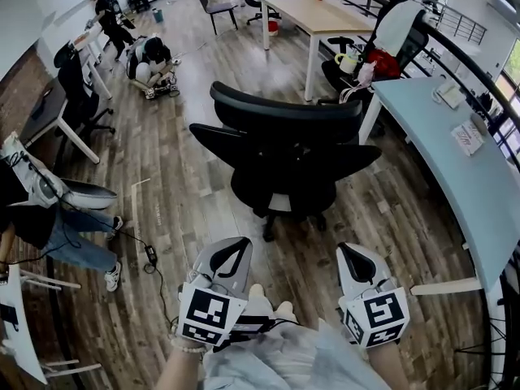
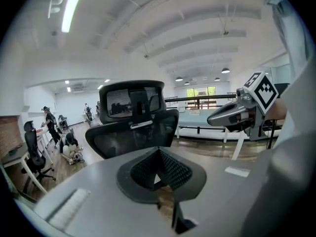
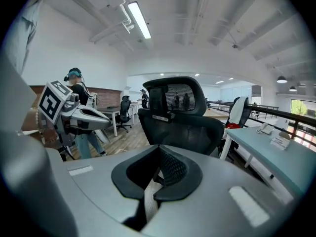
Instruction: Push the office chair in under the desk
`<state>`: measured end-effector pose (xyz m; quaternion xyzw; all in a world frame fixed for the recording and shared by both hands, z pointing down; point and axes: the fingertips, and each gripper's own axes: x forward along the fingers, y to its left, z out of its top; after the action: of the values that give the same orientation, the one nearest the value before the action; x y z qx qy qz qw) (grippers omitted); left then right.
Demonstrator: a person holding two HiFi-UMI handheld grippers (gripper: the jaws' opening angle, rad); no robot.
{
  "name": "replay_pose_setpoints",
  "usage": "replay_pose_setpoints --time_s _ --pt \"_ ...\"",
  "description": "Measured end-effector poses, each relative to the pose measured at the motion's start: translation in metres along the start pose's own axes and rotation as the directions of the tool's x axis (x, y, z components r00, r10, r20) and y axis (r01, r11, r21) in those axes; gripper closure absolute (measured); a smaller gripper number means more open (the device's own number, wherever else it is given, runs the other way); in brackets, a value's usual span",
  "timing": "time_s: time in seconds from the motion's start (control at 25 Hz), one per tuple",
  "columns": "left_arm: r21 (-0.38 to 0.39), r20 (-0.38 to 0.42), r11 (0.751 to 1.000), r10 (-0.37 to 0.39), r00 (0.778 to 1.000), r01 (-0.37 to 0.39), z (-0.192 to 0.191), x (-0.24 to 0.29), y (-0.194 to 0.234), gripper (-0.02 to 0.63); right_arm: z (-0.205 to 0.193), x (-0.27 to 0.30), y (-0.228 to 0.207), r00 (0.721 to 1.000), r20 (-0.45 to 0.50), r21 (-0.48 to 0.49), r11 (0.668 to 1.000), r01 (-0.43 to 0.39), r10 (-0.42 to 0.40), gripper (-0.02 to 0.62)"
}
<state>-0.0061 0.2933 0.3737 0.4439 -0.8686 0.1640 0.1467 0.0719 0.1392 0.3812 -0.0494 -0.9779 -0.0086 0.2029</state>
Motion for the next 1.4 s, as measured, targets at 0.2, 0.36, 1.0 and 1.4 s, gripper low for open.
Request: replay_pose_setpoints --time_s 0.2,0.36,1.0,1.4 --pt "0.001 0.001 1.0 0.012 1.0 -0.012 0.0 0.011 0.012 0.603 0.004 0.015 -0.009 1.0 0.0 -0.018 1.0 -0.002 0.002 0.588" --pt "0.001 0.002 1.0 0.018 1.0 -0.018 0.001 0.025 0.035 0.603 0.019 0.036 -0.012 1.0 0.016 -0.017 1.0 0.009 -0.008 0.588" --pt "0.056 0.076 0.998 -0.001 0.997 -0.003 0.038 0.091 0.135 0.603 0.079 0.11 -0.046 0.99 0.057 -0.042 0.991 0.13 -0.127 0.588" --pt "0.129 0.103 0.992 -0.013 0.995 -0.001 0.045 0.103 0.178 0.601 0.089 0.12 -0.073 0.968 0.008 -0.167 0.954 0.248 -0.25 0.588"
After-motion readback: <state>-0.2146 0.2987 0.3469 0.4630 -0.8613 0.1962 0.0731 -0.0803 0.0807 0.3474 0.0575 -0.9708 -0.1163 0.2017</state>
